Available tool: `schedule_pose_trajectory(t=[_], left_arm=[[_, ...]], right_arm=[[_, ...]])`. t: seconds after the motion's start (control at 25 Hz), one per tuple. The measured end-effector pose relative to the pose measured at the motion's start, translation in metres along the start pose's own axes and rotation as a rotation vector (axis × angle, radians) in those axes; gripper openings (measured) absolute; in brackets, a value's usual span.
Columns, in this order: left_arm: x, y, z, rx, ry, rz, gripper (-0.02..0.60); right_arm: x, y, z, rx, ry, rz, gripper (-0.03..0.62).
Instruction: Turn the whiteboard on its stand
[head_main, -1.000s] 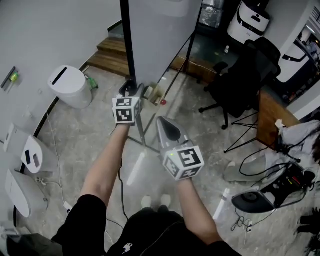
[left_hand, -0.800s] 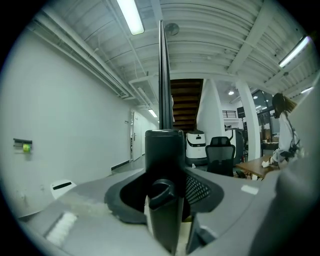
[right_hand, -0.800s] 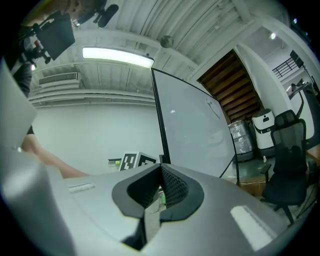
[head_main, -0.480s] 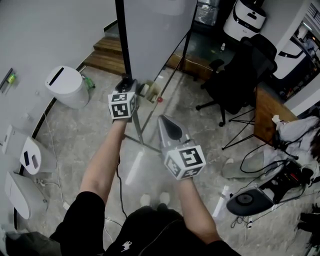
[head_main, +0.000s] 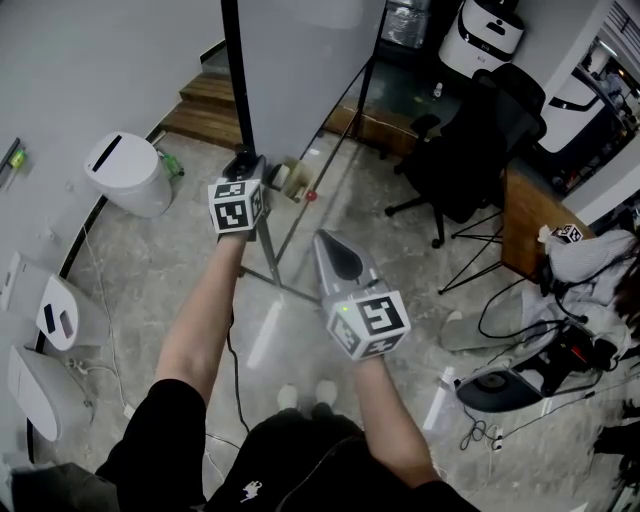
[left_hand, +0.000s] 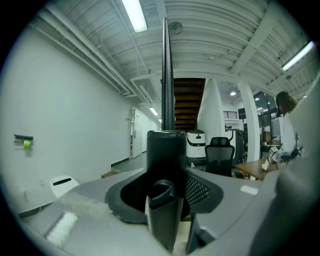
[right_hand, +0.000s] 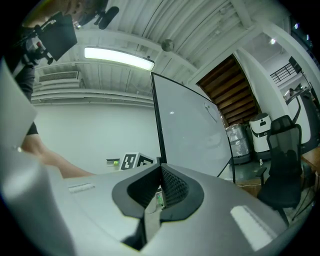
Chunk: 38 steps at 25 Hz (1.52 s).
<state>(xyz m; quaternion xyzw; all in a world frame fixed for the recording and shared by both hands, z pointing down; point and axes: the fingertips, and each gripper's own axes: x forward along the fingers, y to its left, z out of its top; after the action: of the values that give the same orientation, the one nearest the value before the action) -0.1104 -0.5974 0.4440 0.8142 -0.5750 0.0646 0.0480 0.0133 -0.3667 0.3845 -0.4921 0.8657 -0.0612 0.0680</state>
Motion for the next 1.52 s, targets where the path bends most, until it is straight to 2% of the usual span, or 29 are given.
schedule_pose_trajectory(t=[0.48, 0.92, 1.52], left_arm=[[-0.035, 0.005, -0.006, -0.006, 0.004, 0.004, 0.187], [-0.086, 0.018, -0.016, -0.011, -0.002, 0.022, 0.187], [-0.16, 0.007, -0.025, -0.009, -0.003, 0.039, 0.187]], right_arm=[[-0.018, 0.005, -0.001, -0.006, -0.001, -0.004, 0.009], [-0.03, 0.015, -0.002, -0.002, -0.003, 0.0, 0.009], [-0.046, 0.024, 0.001, 0.01, -0.015, 0.011, 0.009]])
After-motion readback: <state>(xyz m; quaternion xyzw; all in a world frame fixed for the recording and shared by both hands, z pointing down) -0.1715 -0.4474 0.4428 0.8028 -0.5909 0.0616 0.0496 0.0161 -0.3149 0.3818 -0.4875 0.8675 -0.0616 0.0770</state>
